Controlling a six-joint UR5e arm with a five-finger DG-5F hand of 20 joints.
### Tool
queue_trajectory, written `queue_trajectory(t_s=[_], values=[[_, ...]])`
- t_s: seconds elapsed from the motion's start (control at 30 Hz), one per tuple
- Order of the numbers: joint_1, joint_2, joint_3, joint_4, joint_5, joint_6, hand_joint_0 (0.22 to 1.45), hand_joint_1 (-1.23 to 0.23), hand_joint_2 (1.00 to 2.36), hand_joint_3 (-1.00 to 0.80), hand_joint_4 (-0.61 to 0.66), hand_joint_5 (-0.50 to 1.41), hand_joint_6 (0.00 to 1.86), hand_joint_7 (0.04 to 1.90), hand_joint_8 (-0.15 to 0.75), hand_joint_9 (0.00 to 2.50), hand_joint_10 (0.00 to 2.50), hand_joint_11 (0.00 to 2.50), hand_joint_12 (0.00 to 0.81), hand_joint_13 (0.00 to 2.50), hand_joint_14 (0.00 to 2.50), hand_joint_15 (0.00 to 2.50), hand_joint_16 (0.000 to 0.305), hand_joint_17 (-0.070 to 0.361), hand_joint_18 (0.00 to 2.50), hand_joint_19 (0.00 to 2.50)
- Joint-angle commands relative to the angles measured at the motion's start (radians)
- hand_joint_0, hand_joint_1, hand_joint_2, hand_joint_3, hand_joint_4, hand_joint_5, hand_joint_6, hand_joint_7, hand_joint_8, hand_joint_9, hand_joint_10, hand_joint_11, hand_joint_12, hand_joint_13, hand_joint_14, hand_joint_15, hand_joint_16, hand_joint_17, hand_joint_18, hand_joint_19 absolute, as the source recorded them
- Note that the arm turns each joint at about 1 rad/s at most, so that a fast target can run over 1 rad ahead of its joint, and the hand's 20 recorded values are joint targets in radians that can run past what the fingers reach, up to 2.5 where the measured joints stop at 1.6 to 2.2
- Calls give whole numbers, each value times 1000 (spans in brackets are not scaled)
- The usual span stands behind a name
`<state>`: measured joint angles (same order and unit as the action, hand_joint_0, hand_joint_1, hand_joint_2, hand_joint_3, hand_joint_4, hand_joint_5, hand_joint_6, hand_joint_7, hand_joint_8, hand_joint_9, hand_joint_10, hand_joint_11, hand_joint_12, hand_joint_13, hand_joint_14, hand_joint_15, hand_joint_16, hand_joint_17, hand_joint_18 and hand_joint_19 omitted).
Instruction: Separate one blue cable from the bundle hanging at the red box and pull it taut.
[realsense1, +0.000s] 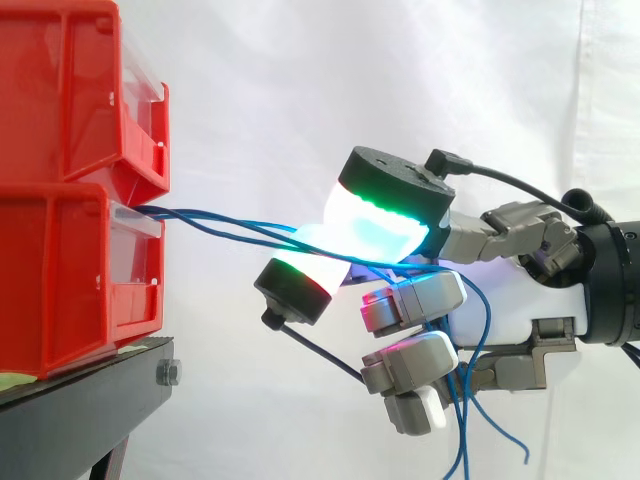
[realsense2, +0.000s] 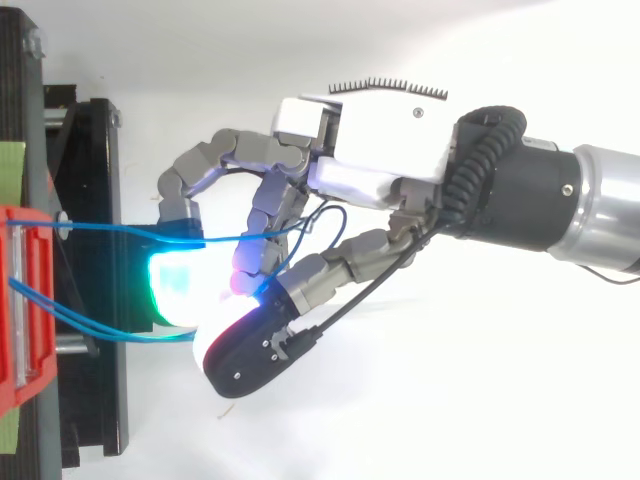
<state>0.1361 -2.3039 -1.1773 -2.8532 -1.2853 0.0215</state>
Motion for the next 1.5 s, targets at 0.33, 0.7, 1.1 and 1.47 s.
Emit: queue_trajectory(t_s=[0.33, 0.7, 1.1, 1.47], values=[[-1, 0, -18, 3, 1, 9, 594, -674, 1000, -500, -64, -91, 771, 1072, 228, 1385, 2, 1649, 325, 1217, 21, 1413, 46, 104, 1007, 931], [-9, 0, -21, 9, 0, 9, 692, -937, 1009, -362, -41, -183, 891, 946, 232, 1169, 59, 1575, 322, 1148, 21, 1371, 48, 107, 965, 847], [-15, 0, -21, 8, 0, 8, 727, -958, 1021, -195, -140, -182, 934, 1273, 225, 1157, 57, 1556, 316, 1084, 22, 1285, 43, 97, 916, 805], [-46, 1, -21, -8, -15, 0, 704, -984, 1001, -486, -24, -199, 920, 931, 210, 1049, 104, 1509, 316, 1025, 23, 1276, 44, 99, 849, 799]])
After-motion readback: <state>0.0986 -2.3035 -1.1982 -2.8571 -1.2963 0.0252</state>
